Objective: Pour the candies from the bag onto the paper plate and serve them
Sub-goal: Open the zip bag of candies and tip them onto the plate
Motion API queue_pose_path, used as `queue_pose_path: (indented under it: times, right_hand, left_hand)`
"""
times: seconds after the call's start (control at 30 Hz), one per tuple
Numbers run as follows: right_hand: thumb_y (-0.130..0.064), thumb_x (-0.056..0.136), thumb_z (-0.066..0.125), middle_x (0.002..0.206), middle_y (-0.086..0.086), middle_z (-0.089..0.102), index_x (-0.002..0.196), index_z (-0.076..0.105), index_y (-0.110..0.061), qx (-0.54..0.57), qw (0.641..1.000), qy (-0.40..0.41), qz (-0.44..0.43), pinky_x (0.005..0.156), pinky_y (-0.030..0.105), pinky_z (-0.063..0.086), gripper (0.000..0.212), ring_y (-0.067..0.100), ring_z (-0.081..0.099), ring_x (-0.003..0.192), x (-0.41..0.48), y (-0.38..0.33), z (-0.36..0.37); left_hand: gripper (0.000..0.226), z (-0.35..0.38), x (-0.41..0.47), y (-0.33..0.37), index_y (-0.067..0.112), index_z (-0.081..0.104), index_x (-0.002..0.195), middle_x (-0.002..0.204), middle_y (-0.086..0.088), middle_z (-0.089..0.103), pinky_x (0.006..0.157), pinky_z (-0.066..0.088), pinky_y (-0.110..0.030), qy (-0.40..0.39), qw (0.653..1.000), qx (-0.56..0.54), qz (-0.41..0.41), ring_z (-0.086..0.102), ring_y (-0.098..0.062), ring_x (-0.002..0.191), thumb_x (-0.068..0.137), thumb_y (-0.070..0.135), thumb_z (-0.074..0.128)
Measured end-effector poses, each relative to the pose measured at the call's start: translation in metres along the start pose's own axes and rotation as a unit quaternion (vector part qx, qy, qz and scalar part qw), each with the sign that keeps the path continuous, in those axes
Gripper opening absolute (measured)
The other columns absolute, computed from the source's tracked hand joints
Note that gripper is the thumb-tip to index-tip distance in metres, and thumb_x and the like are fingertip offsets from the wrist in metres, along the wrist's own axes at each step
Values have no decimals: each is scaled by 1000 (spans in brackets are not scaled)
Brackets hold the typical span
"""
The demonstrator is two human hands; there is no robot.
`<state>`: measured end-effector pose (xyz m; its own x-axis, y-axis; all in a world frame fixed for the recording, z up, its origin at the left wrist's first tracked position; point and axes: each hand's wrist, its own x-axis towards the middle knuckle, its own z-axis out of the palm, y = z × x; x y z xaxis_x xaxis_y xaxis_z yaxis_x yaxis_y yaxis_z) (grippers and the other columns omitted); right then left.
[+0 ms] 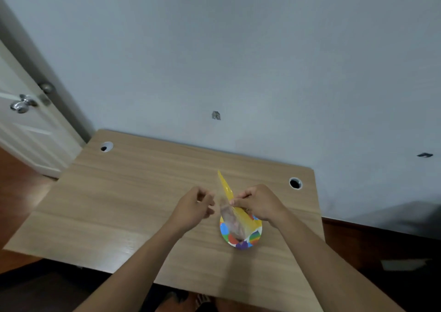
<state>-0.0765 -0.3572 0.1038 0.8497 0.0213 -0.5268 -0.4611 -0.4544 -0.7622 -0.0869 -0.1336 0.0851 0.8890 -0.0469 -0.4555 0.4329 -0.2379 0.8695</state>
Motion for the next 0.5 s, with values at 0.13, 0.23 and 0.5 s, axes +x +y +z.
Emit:
queue_pose_path:
  times: [0.13, 0.23, 0.5]
  right_hand:
    - [-34, 72, 102, 60, -1, 75, 70, 78, -19, 11, 1000, -6, -4, 56, 26, 49, 29, 6, 60, 49, -10, 3, -7]
    - [-27, 74, 102, 60, -5, 74, 68, 75, -19, 51, 998, -29, -12, 50, 19, 52, 29, 4, 63, 48, -19, 7, -9]
    - [-48, 82, 93, 93, 7, 88, 98, 74, -12, 133, 991, -12, -5, 70, 27, 62, 44, 23, 86, 88, -33, 18, -12]
  left_hand:
    - [47, 19, -9, 21, 3, 72, 113, 100, -7, 79, 100, 64, -46, -136, 978, -133, -84, 84, -34, 101, 96, 46, 76]
    - [38, 27, -12, 28, -2, 72, 115, 102, -14, 76, 103, 64, -47, -165, 969, -163, -83, 79, -27, 89, 97, 31, 79]
    - [17, 39, -11, 29, -7, 70, 112, 129, -39, 72, 85, 67, -32, -150, 961, -212, -98, 77, -29, 86, 105, 8, 65]
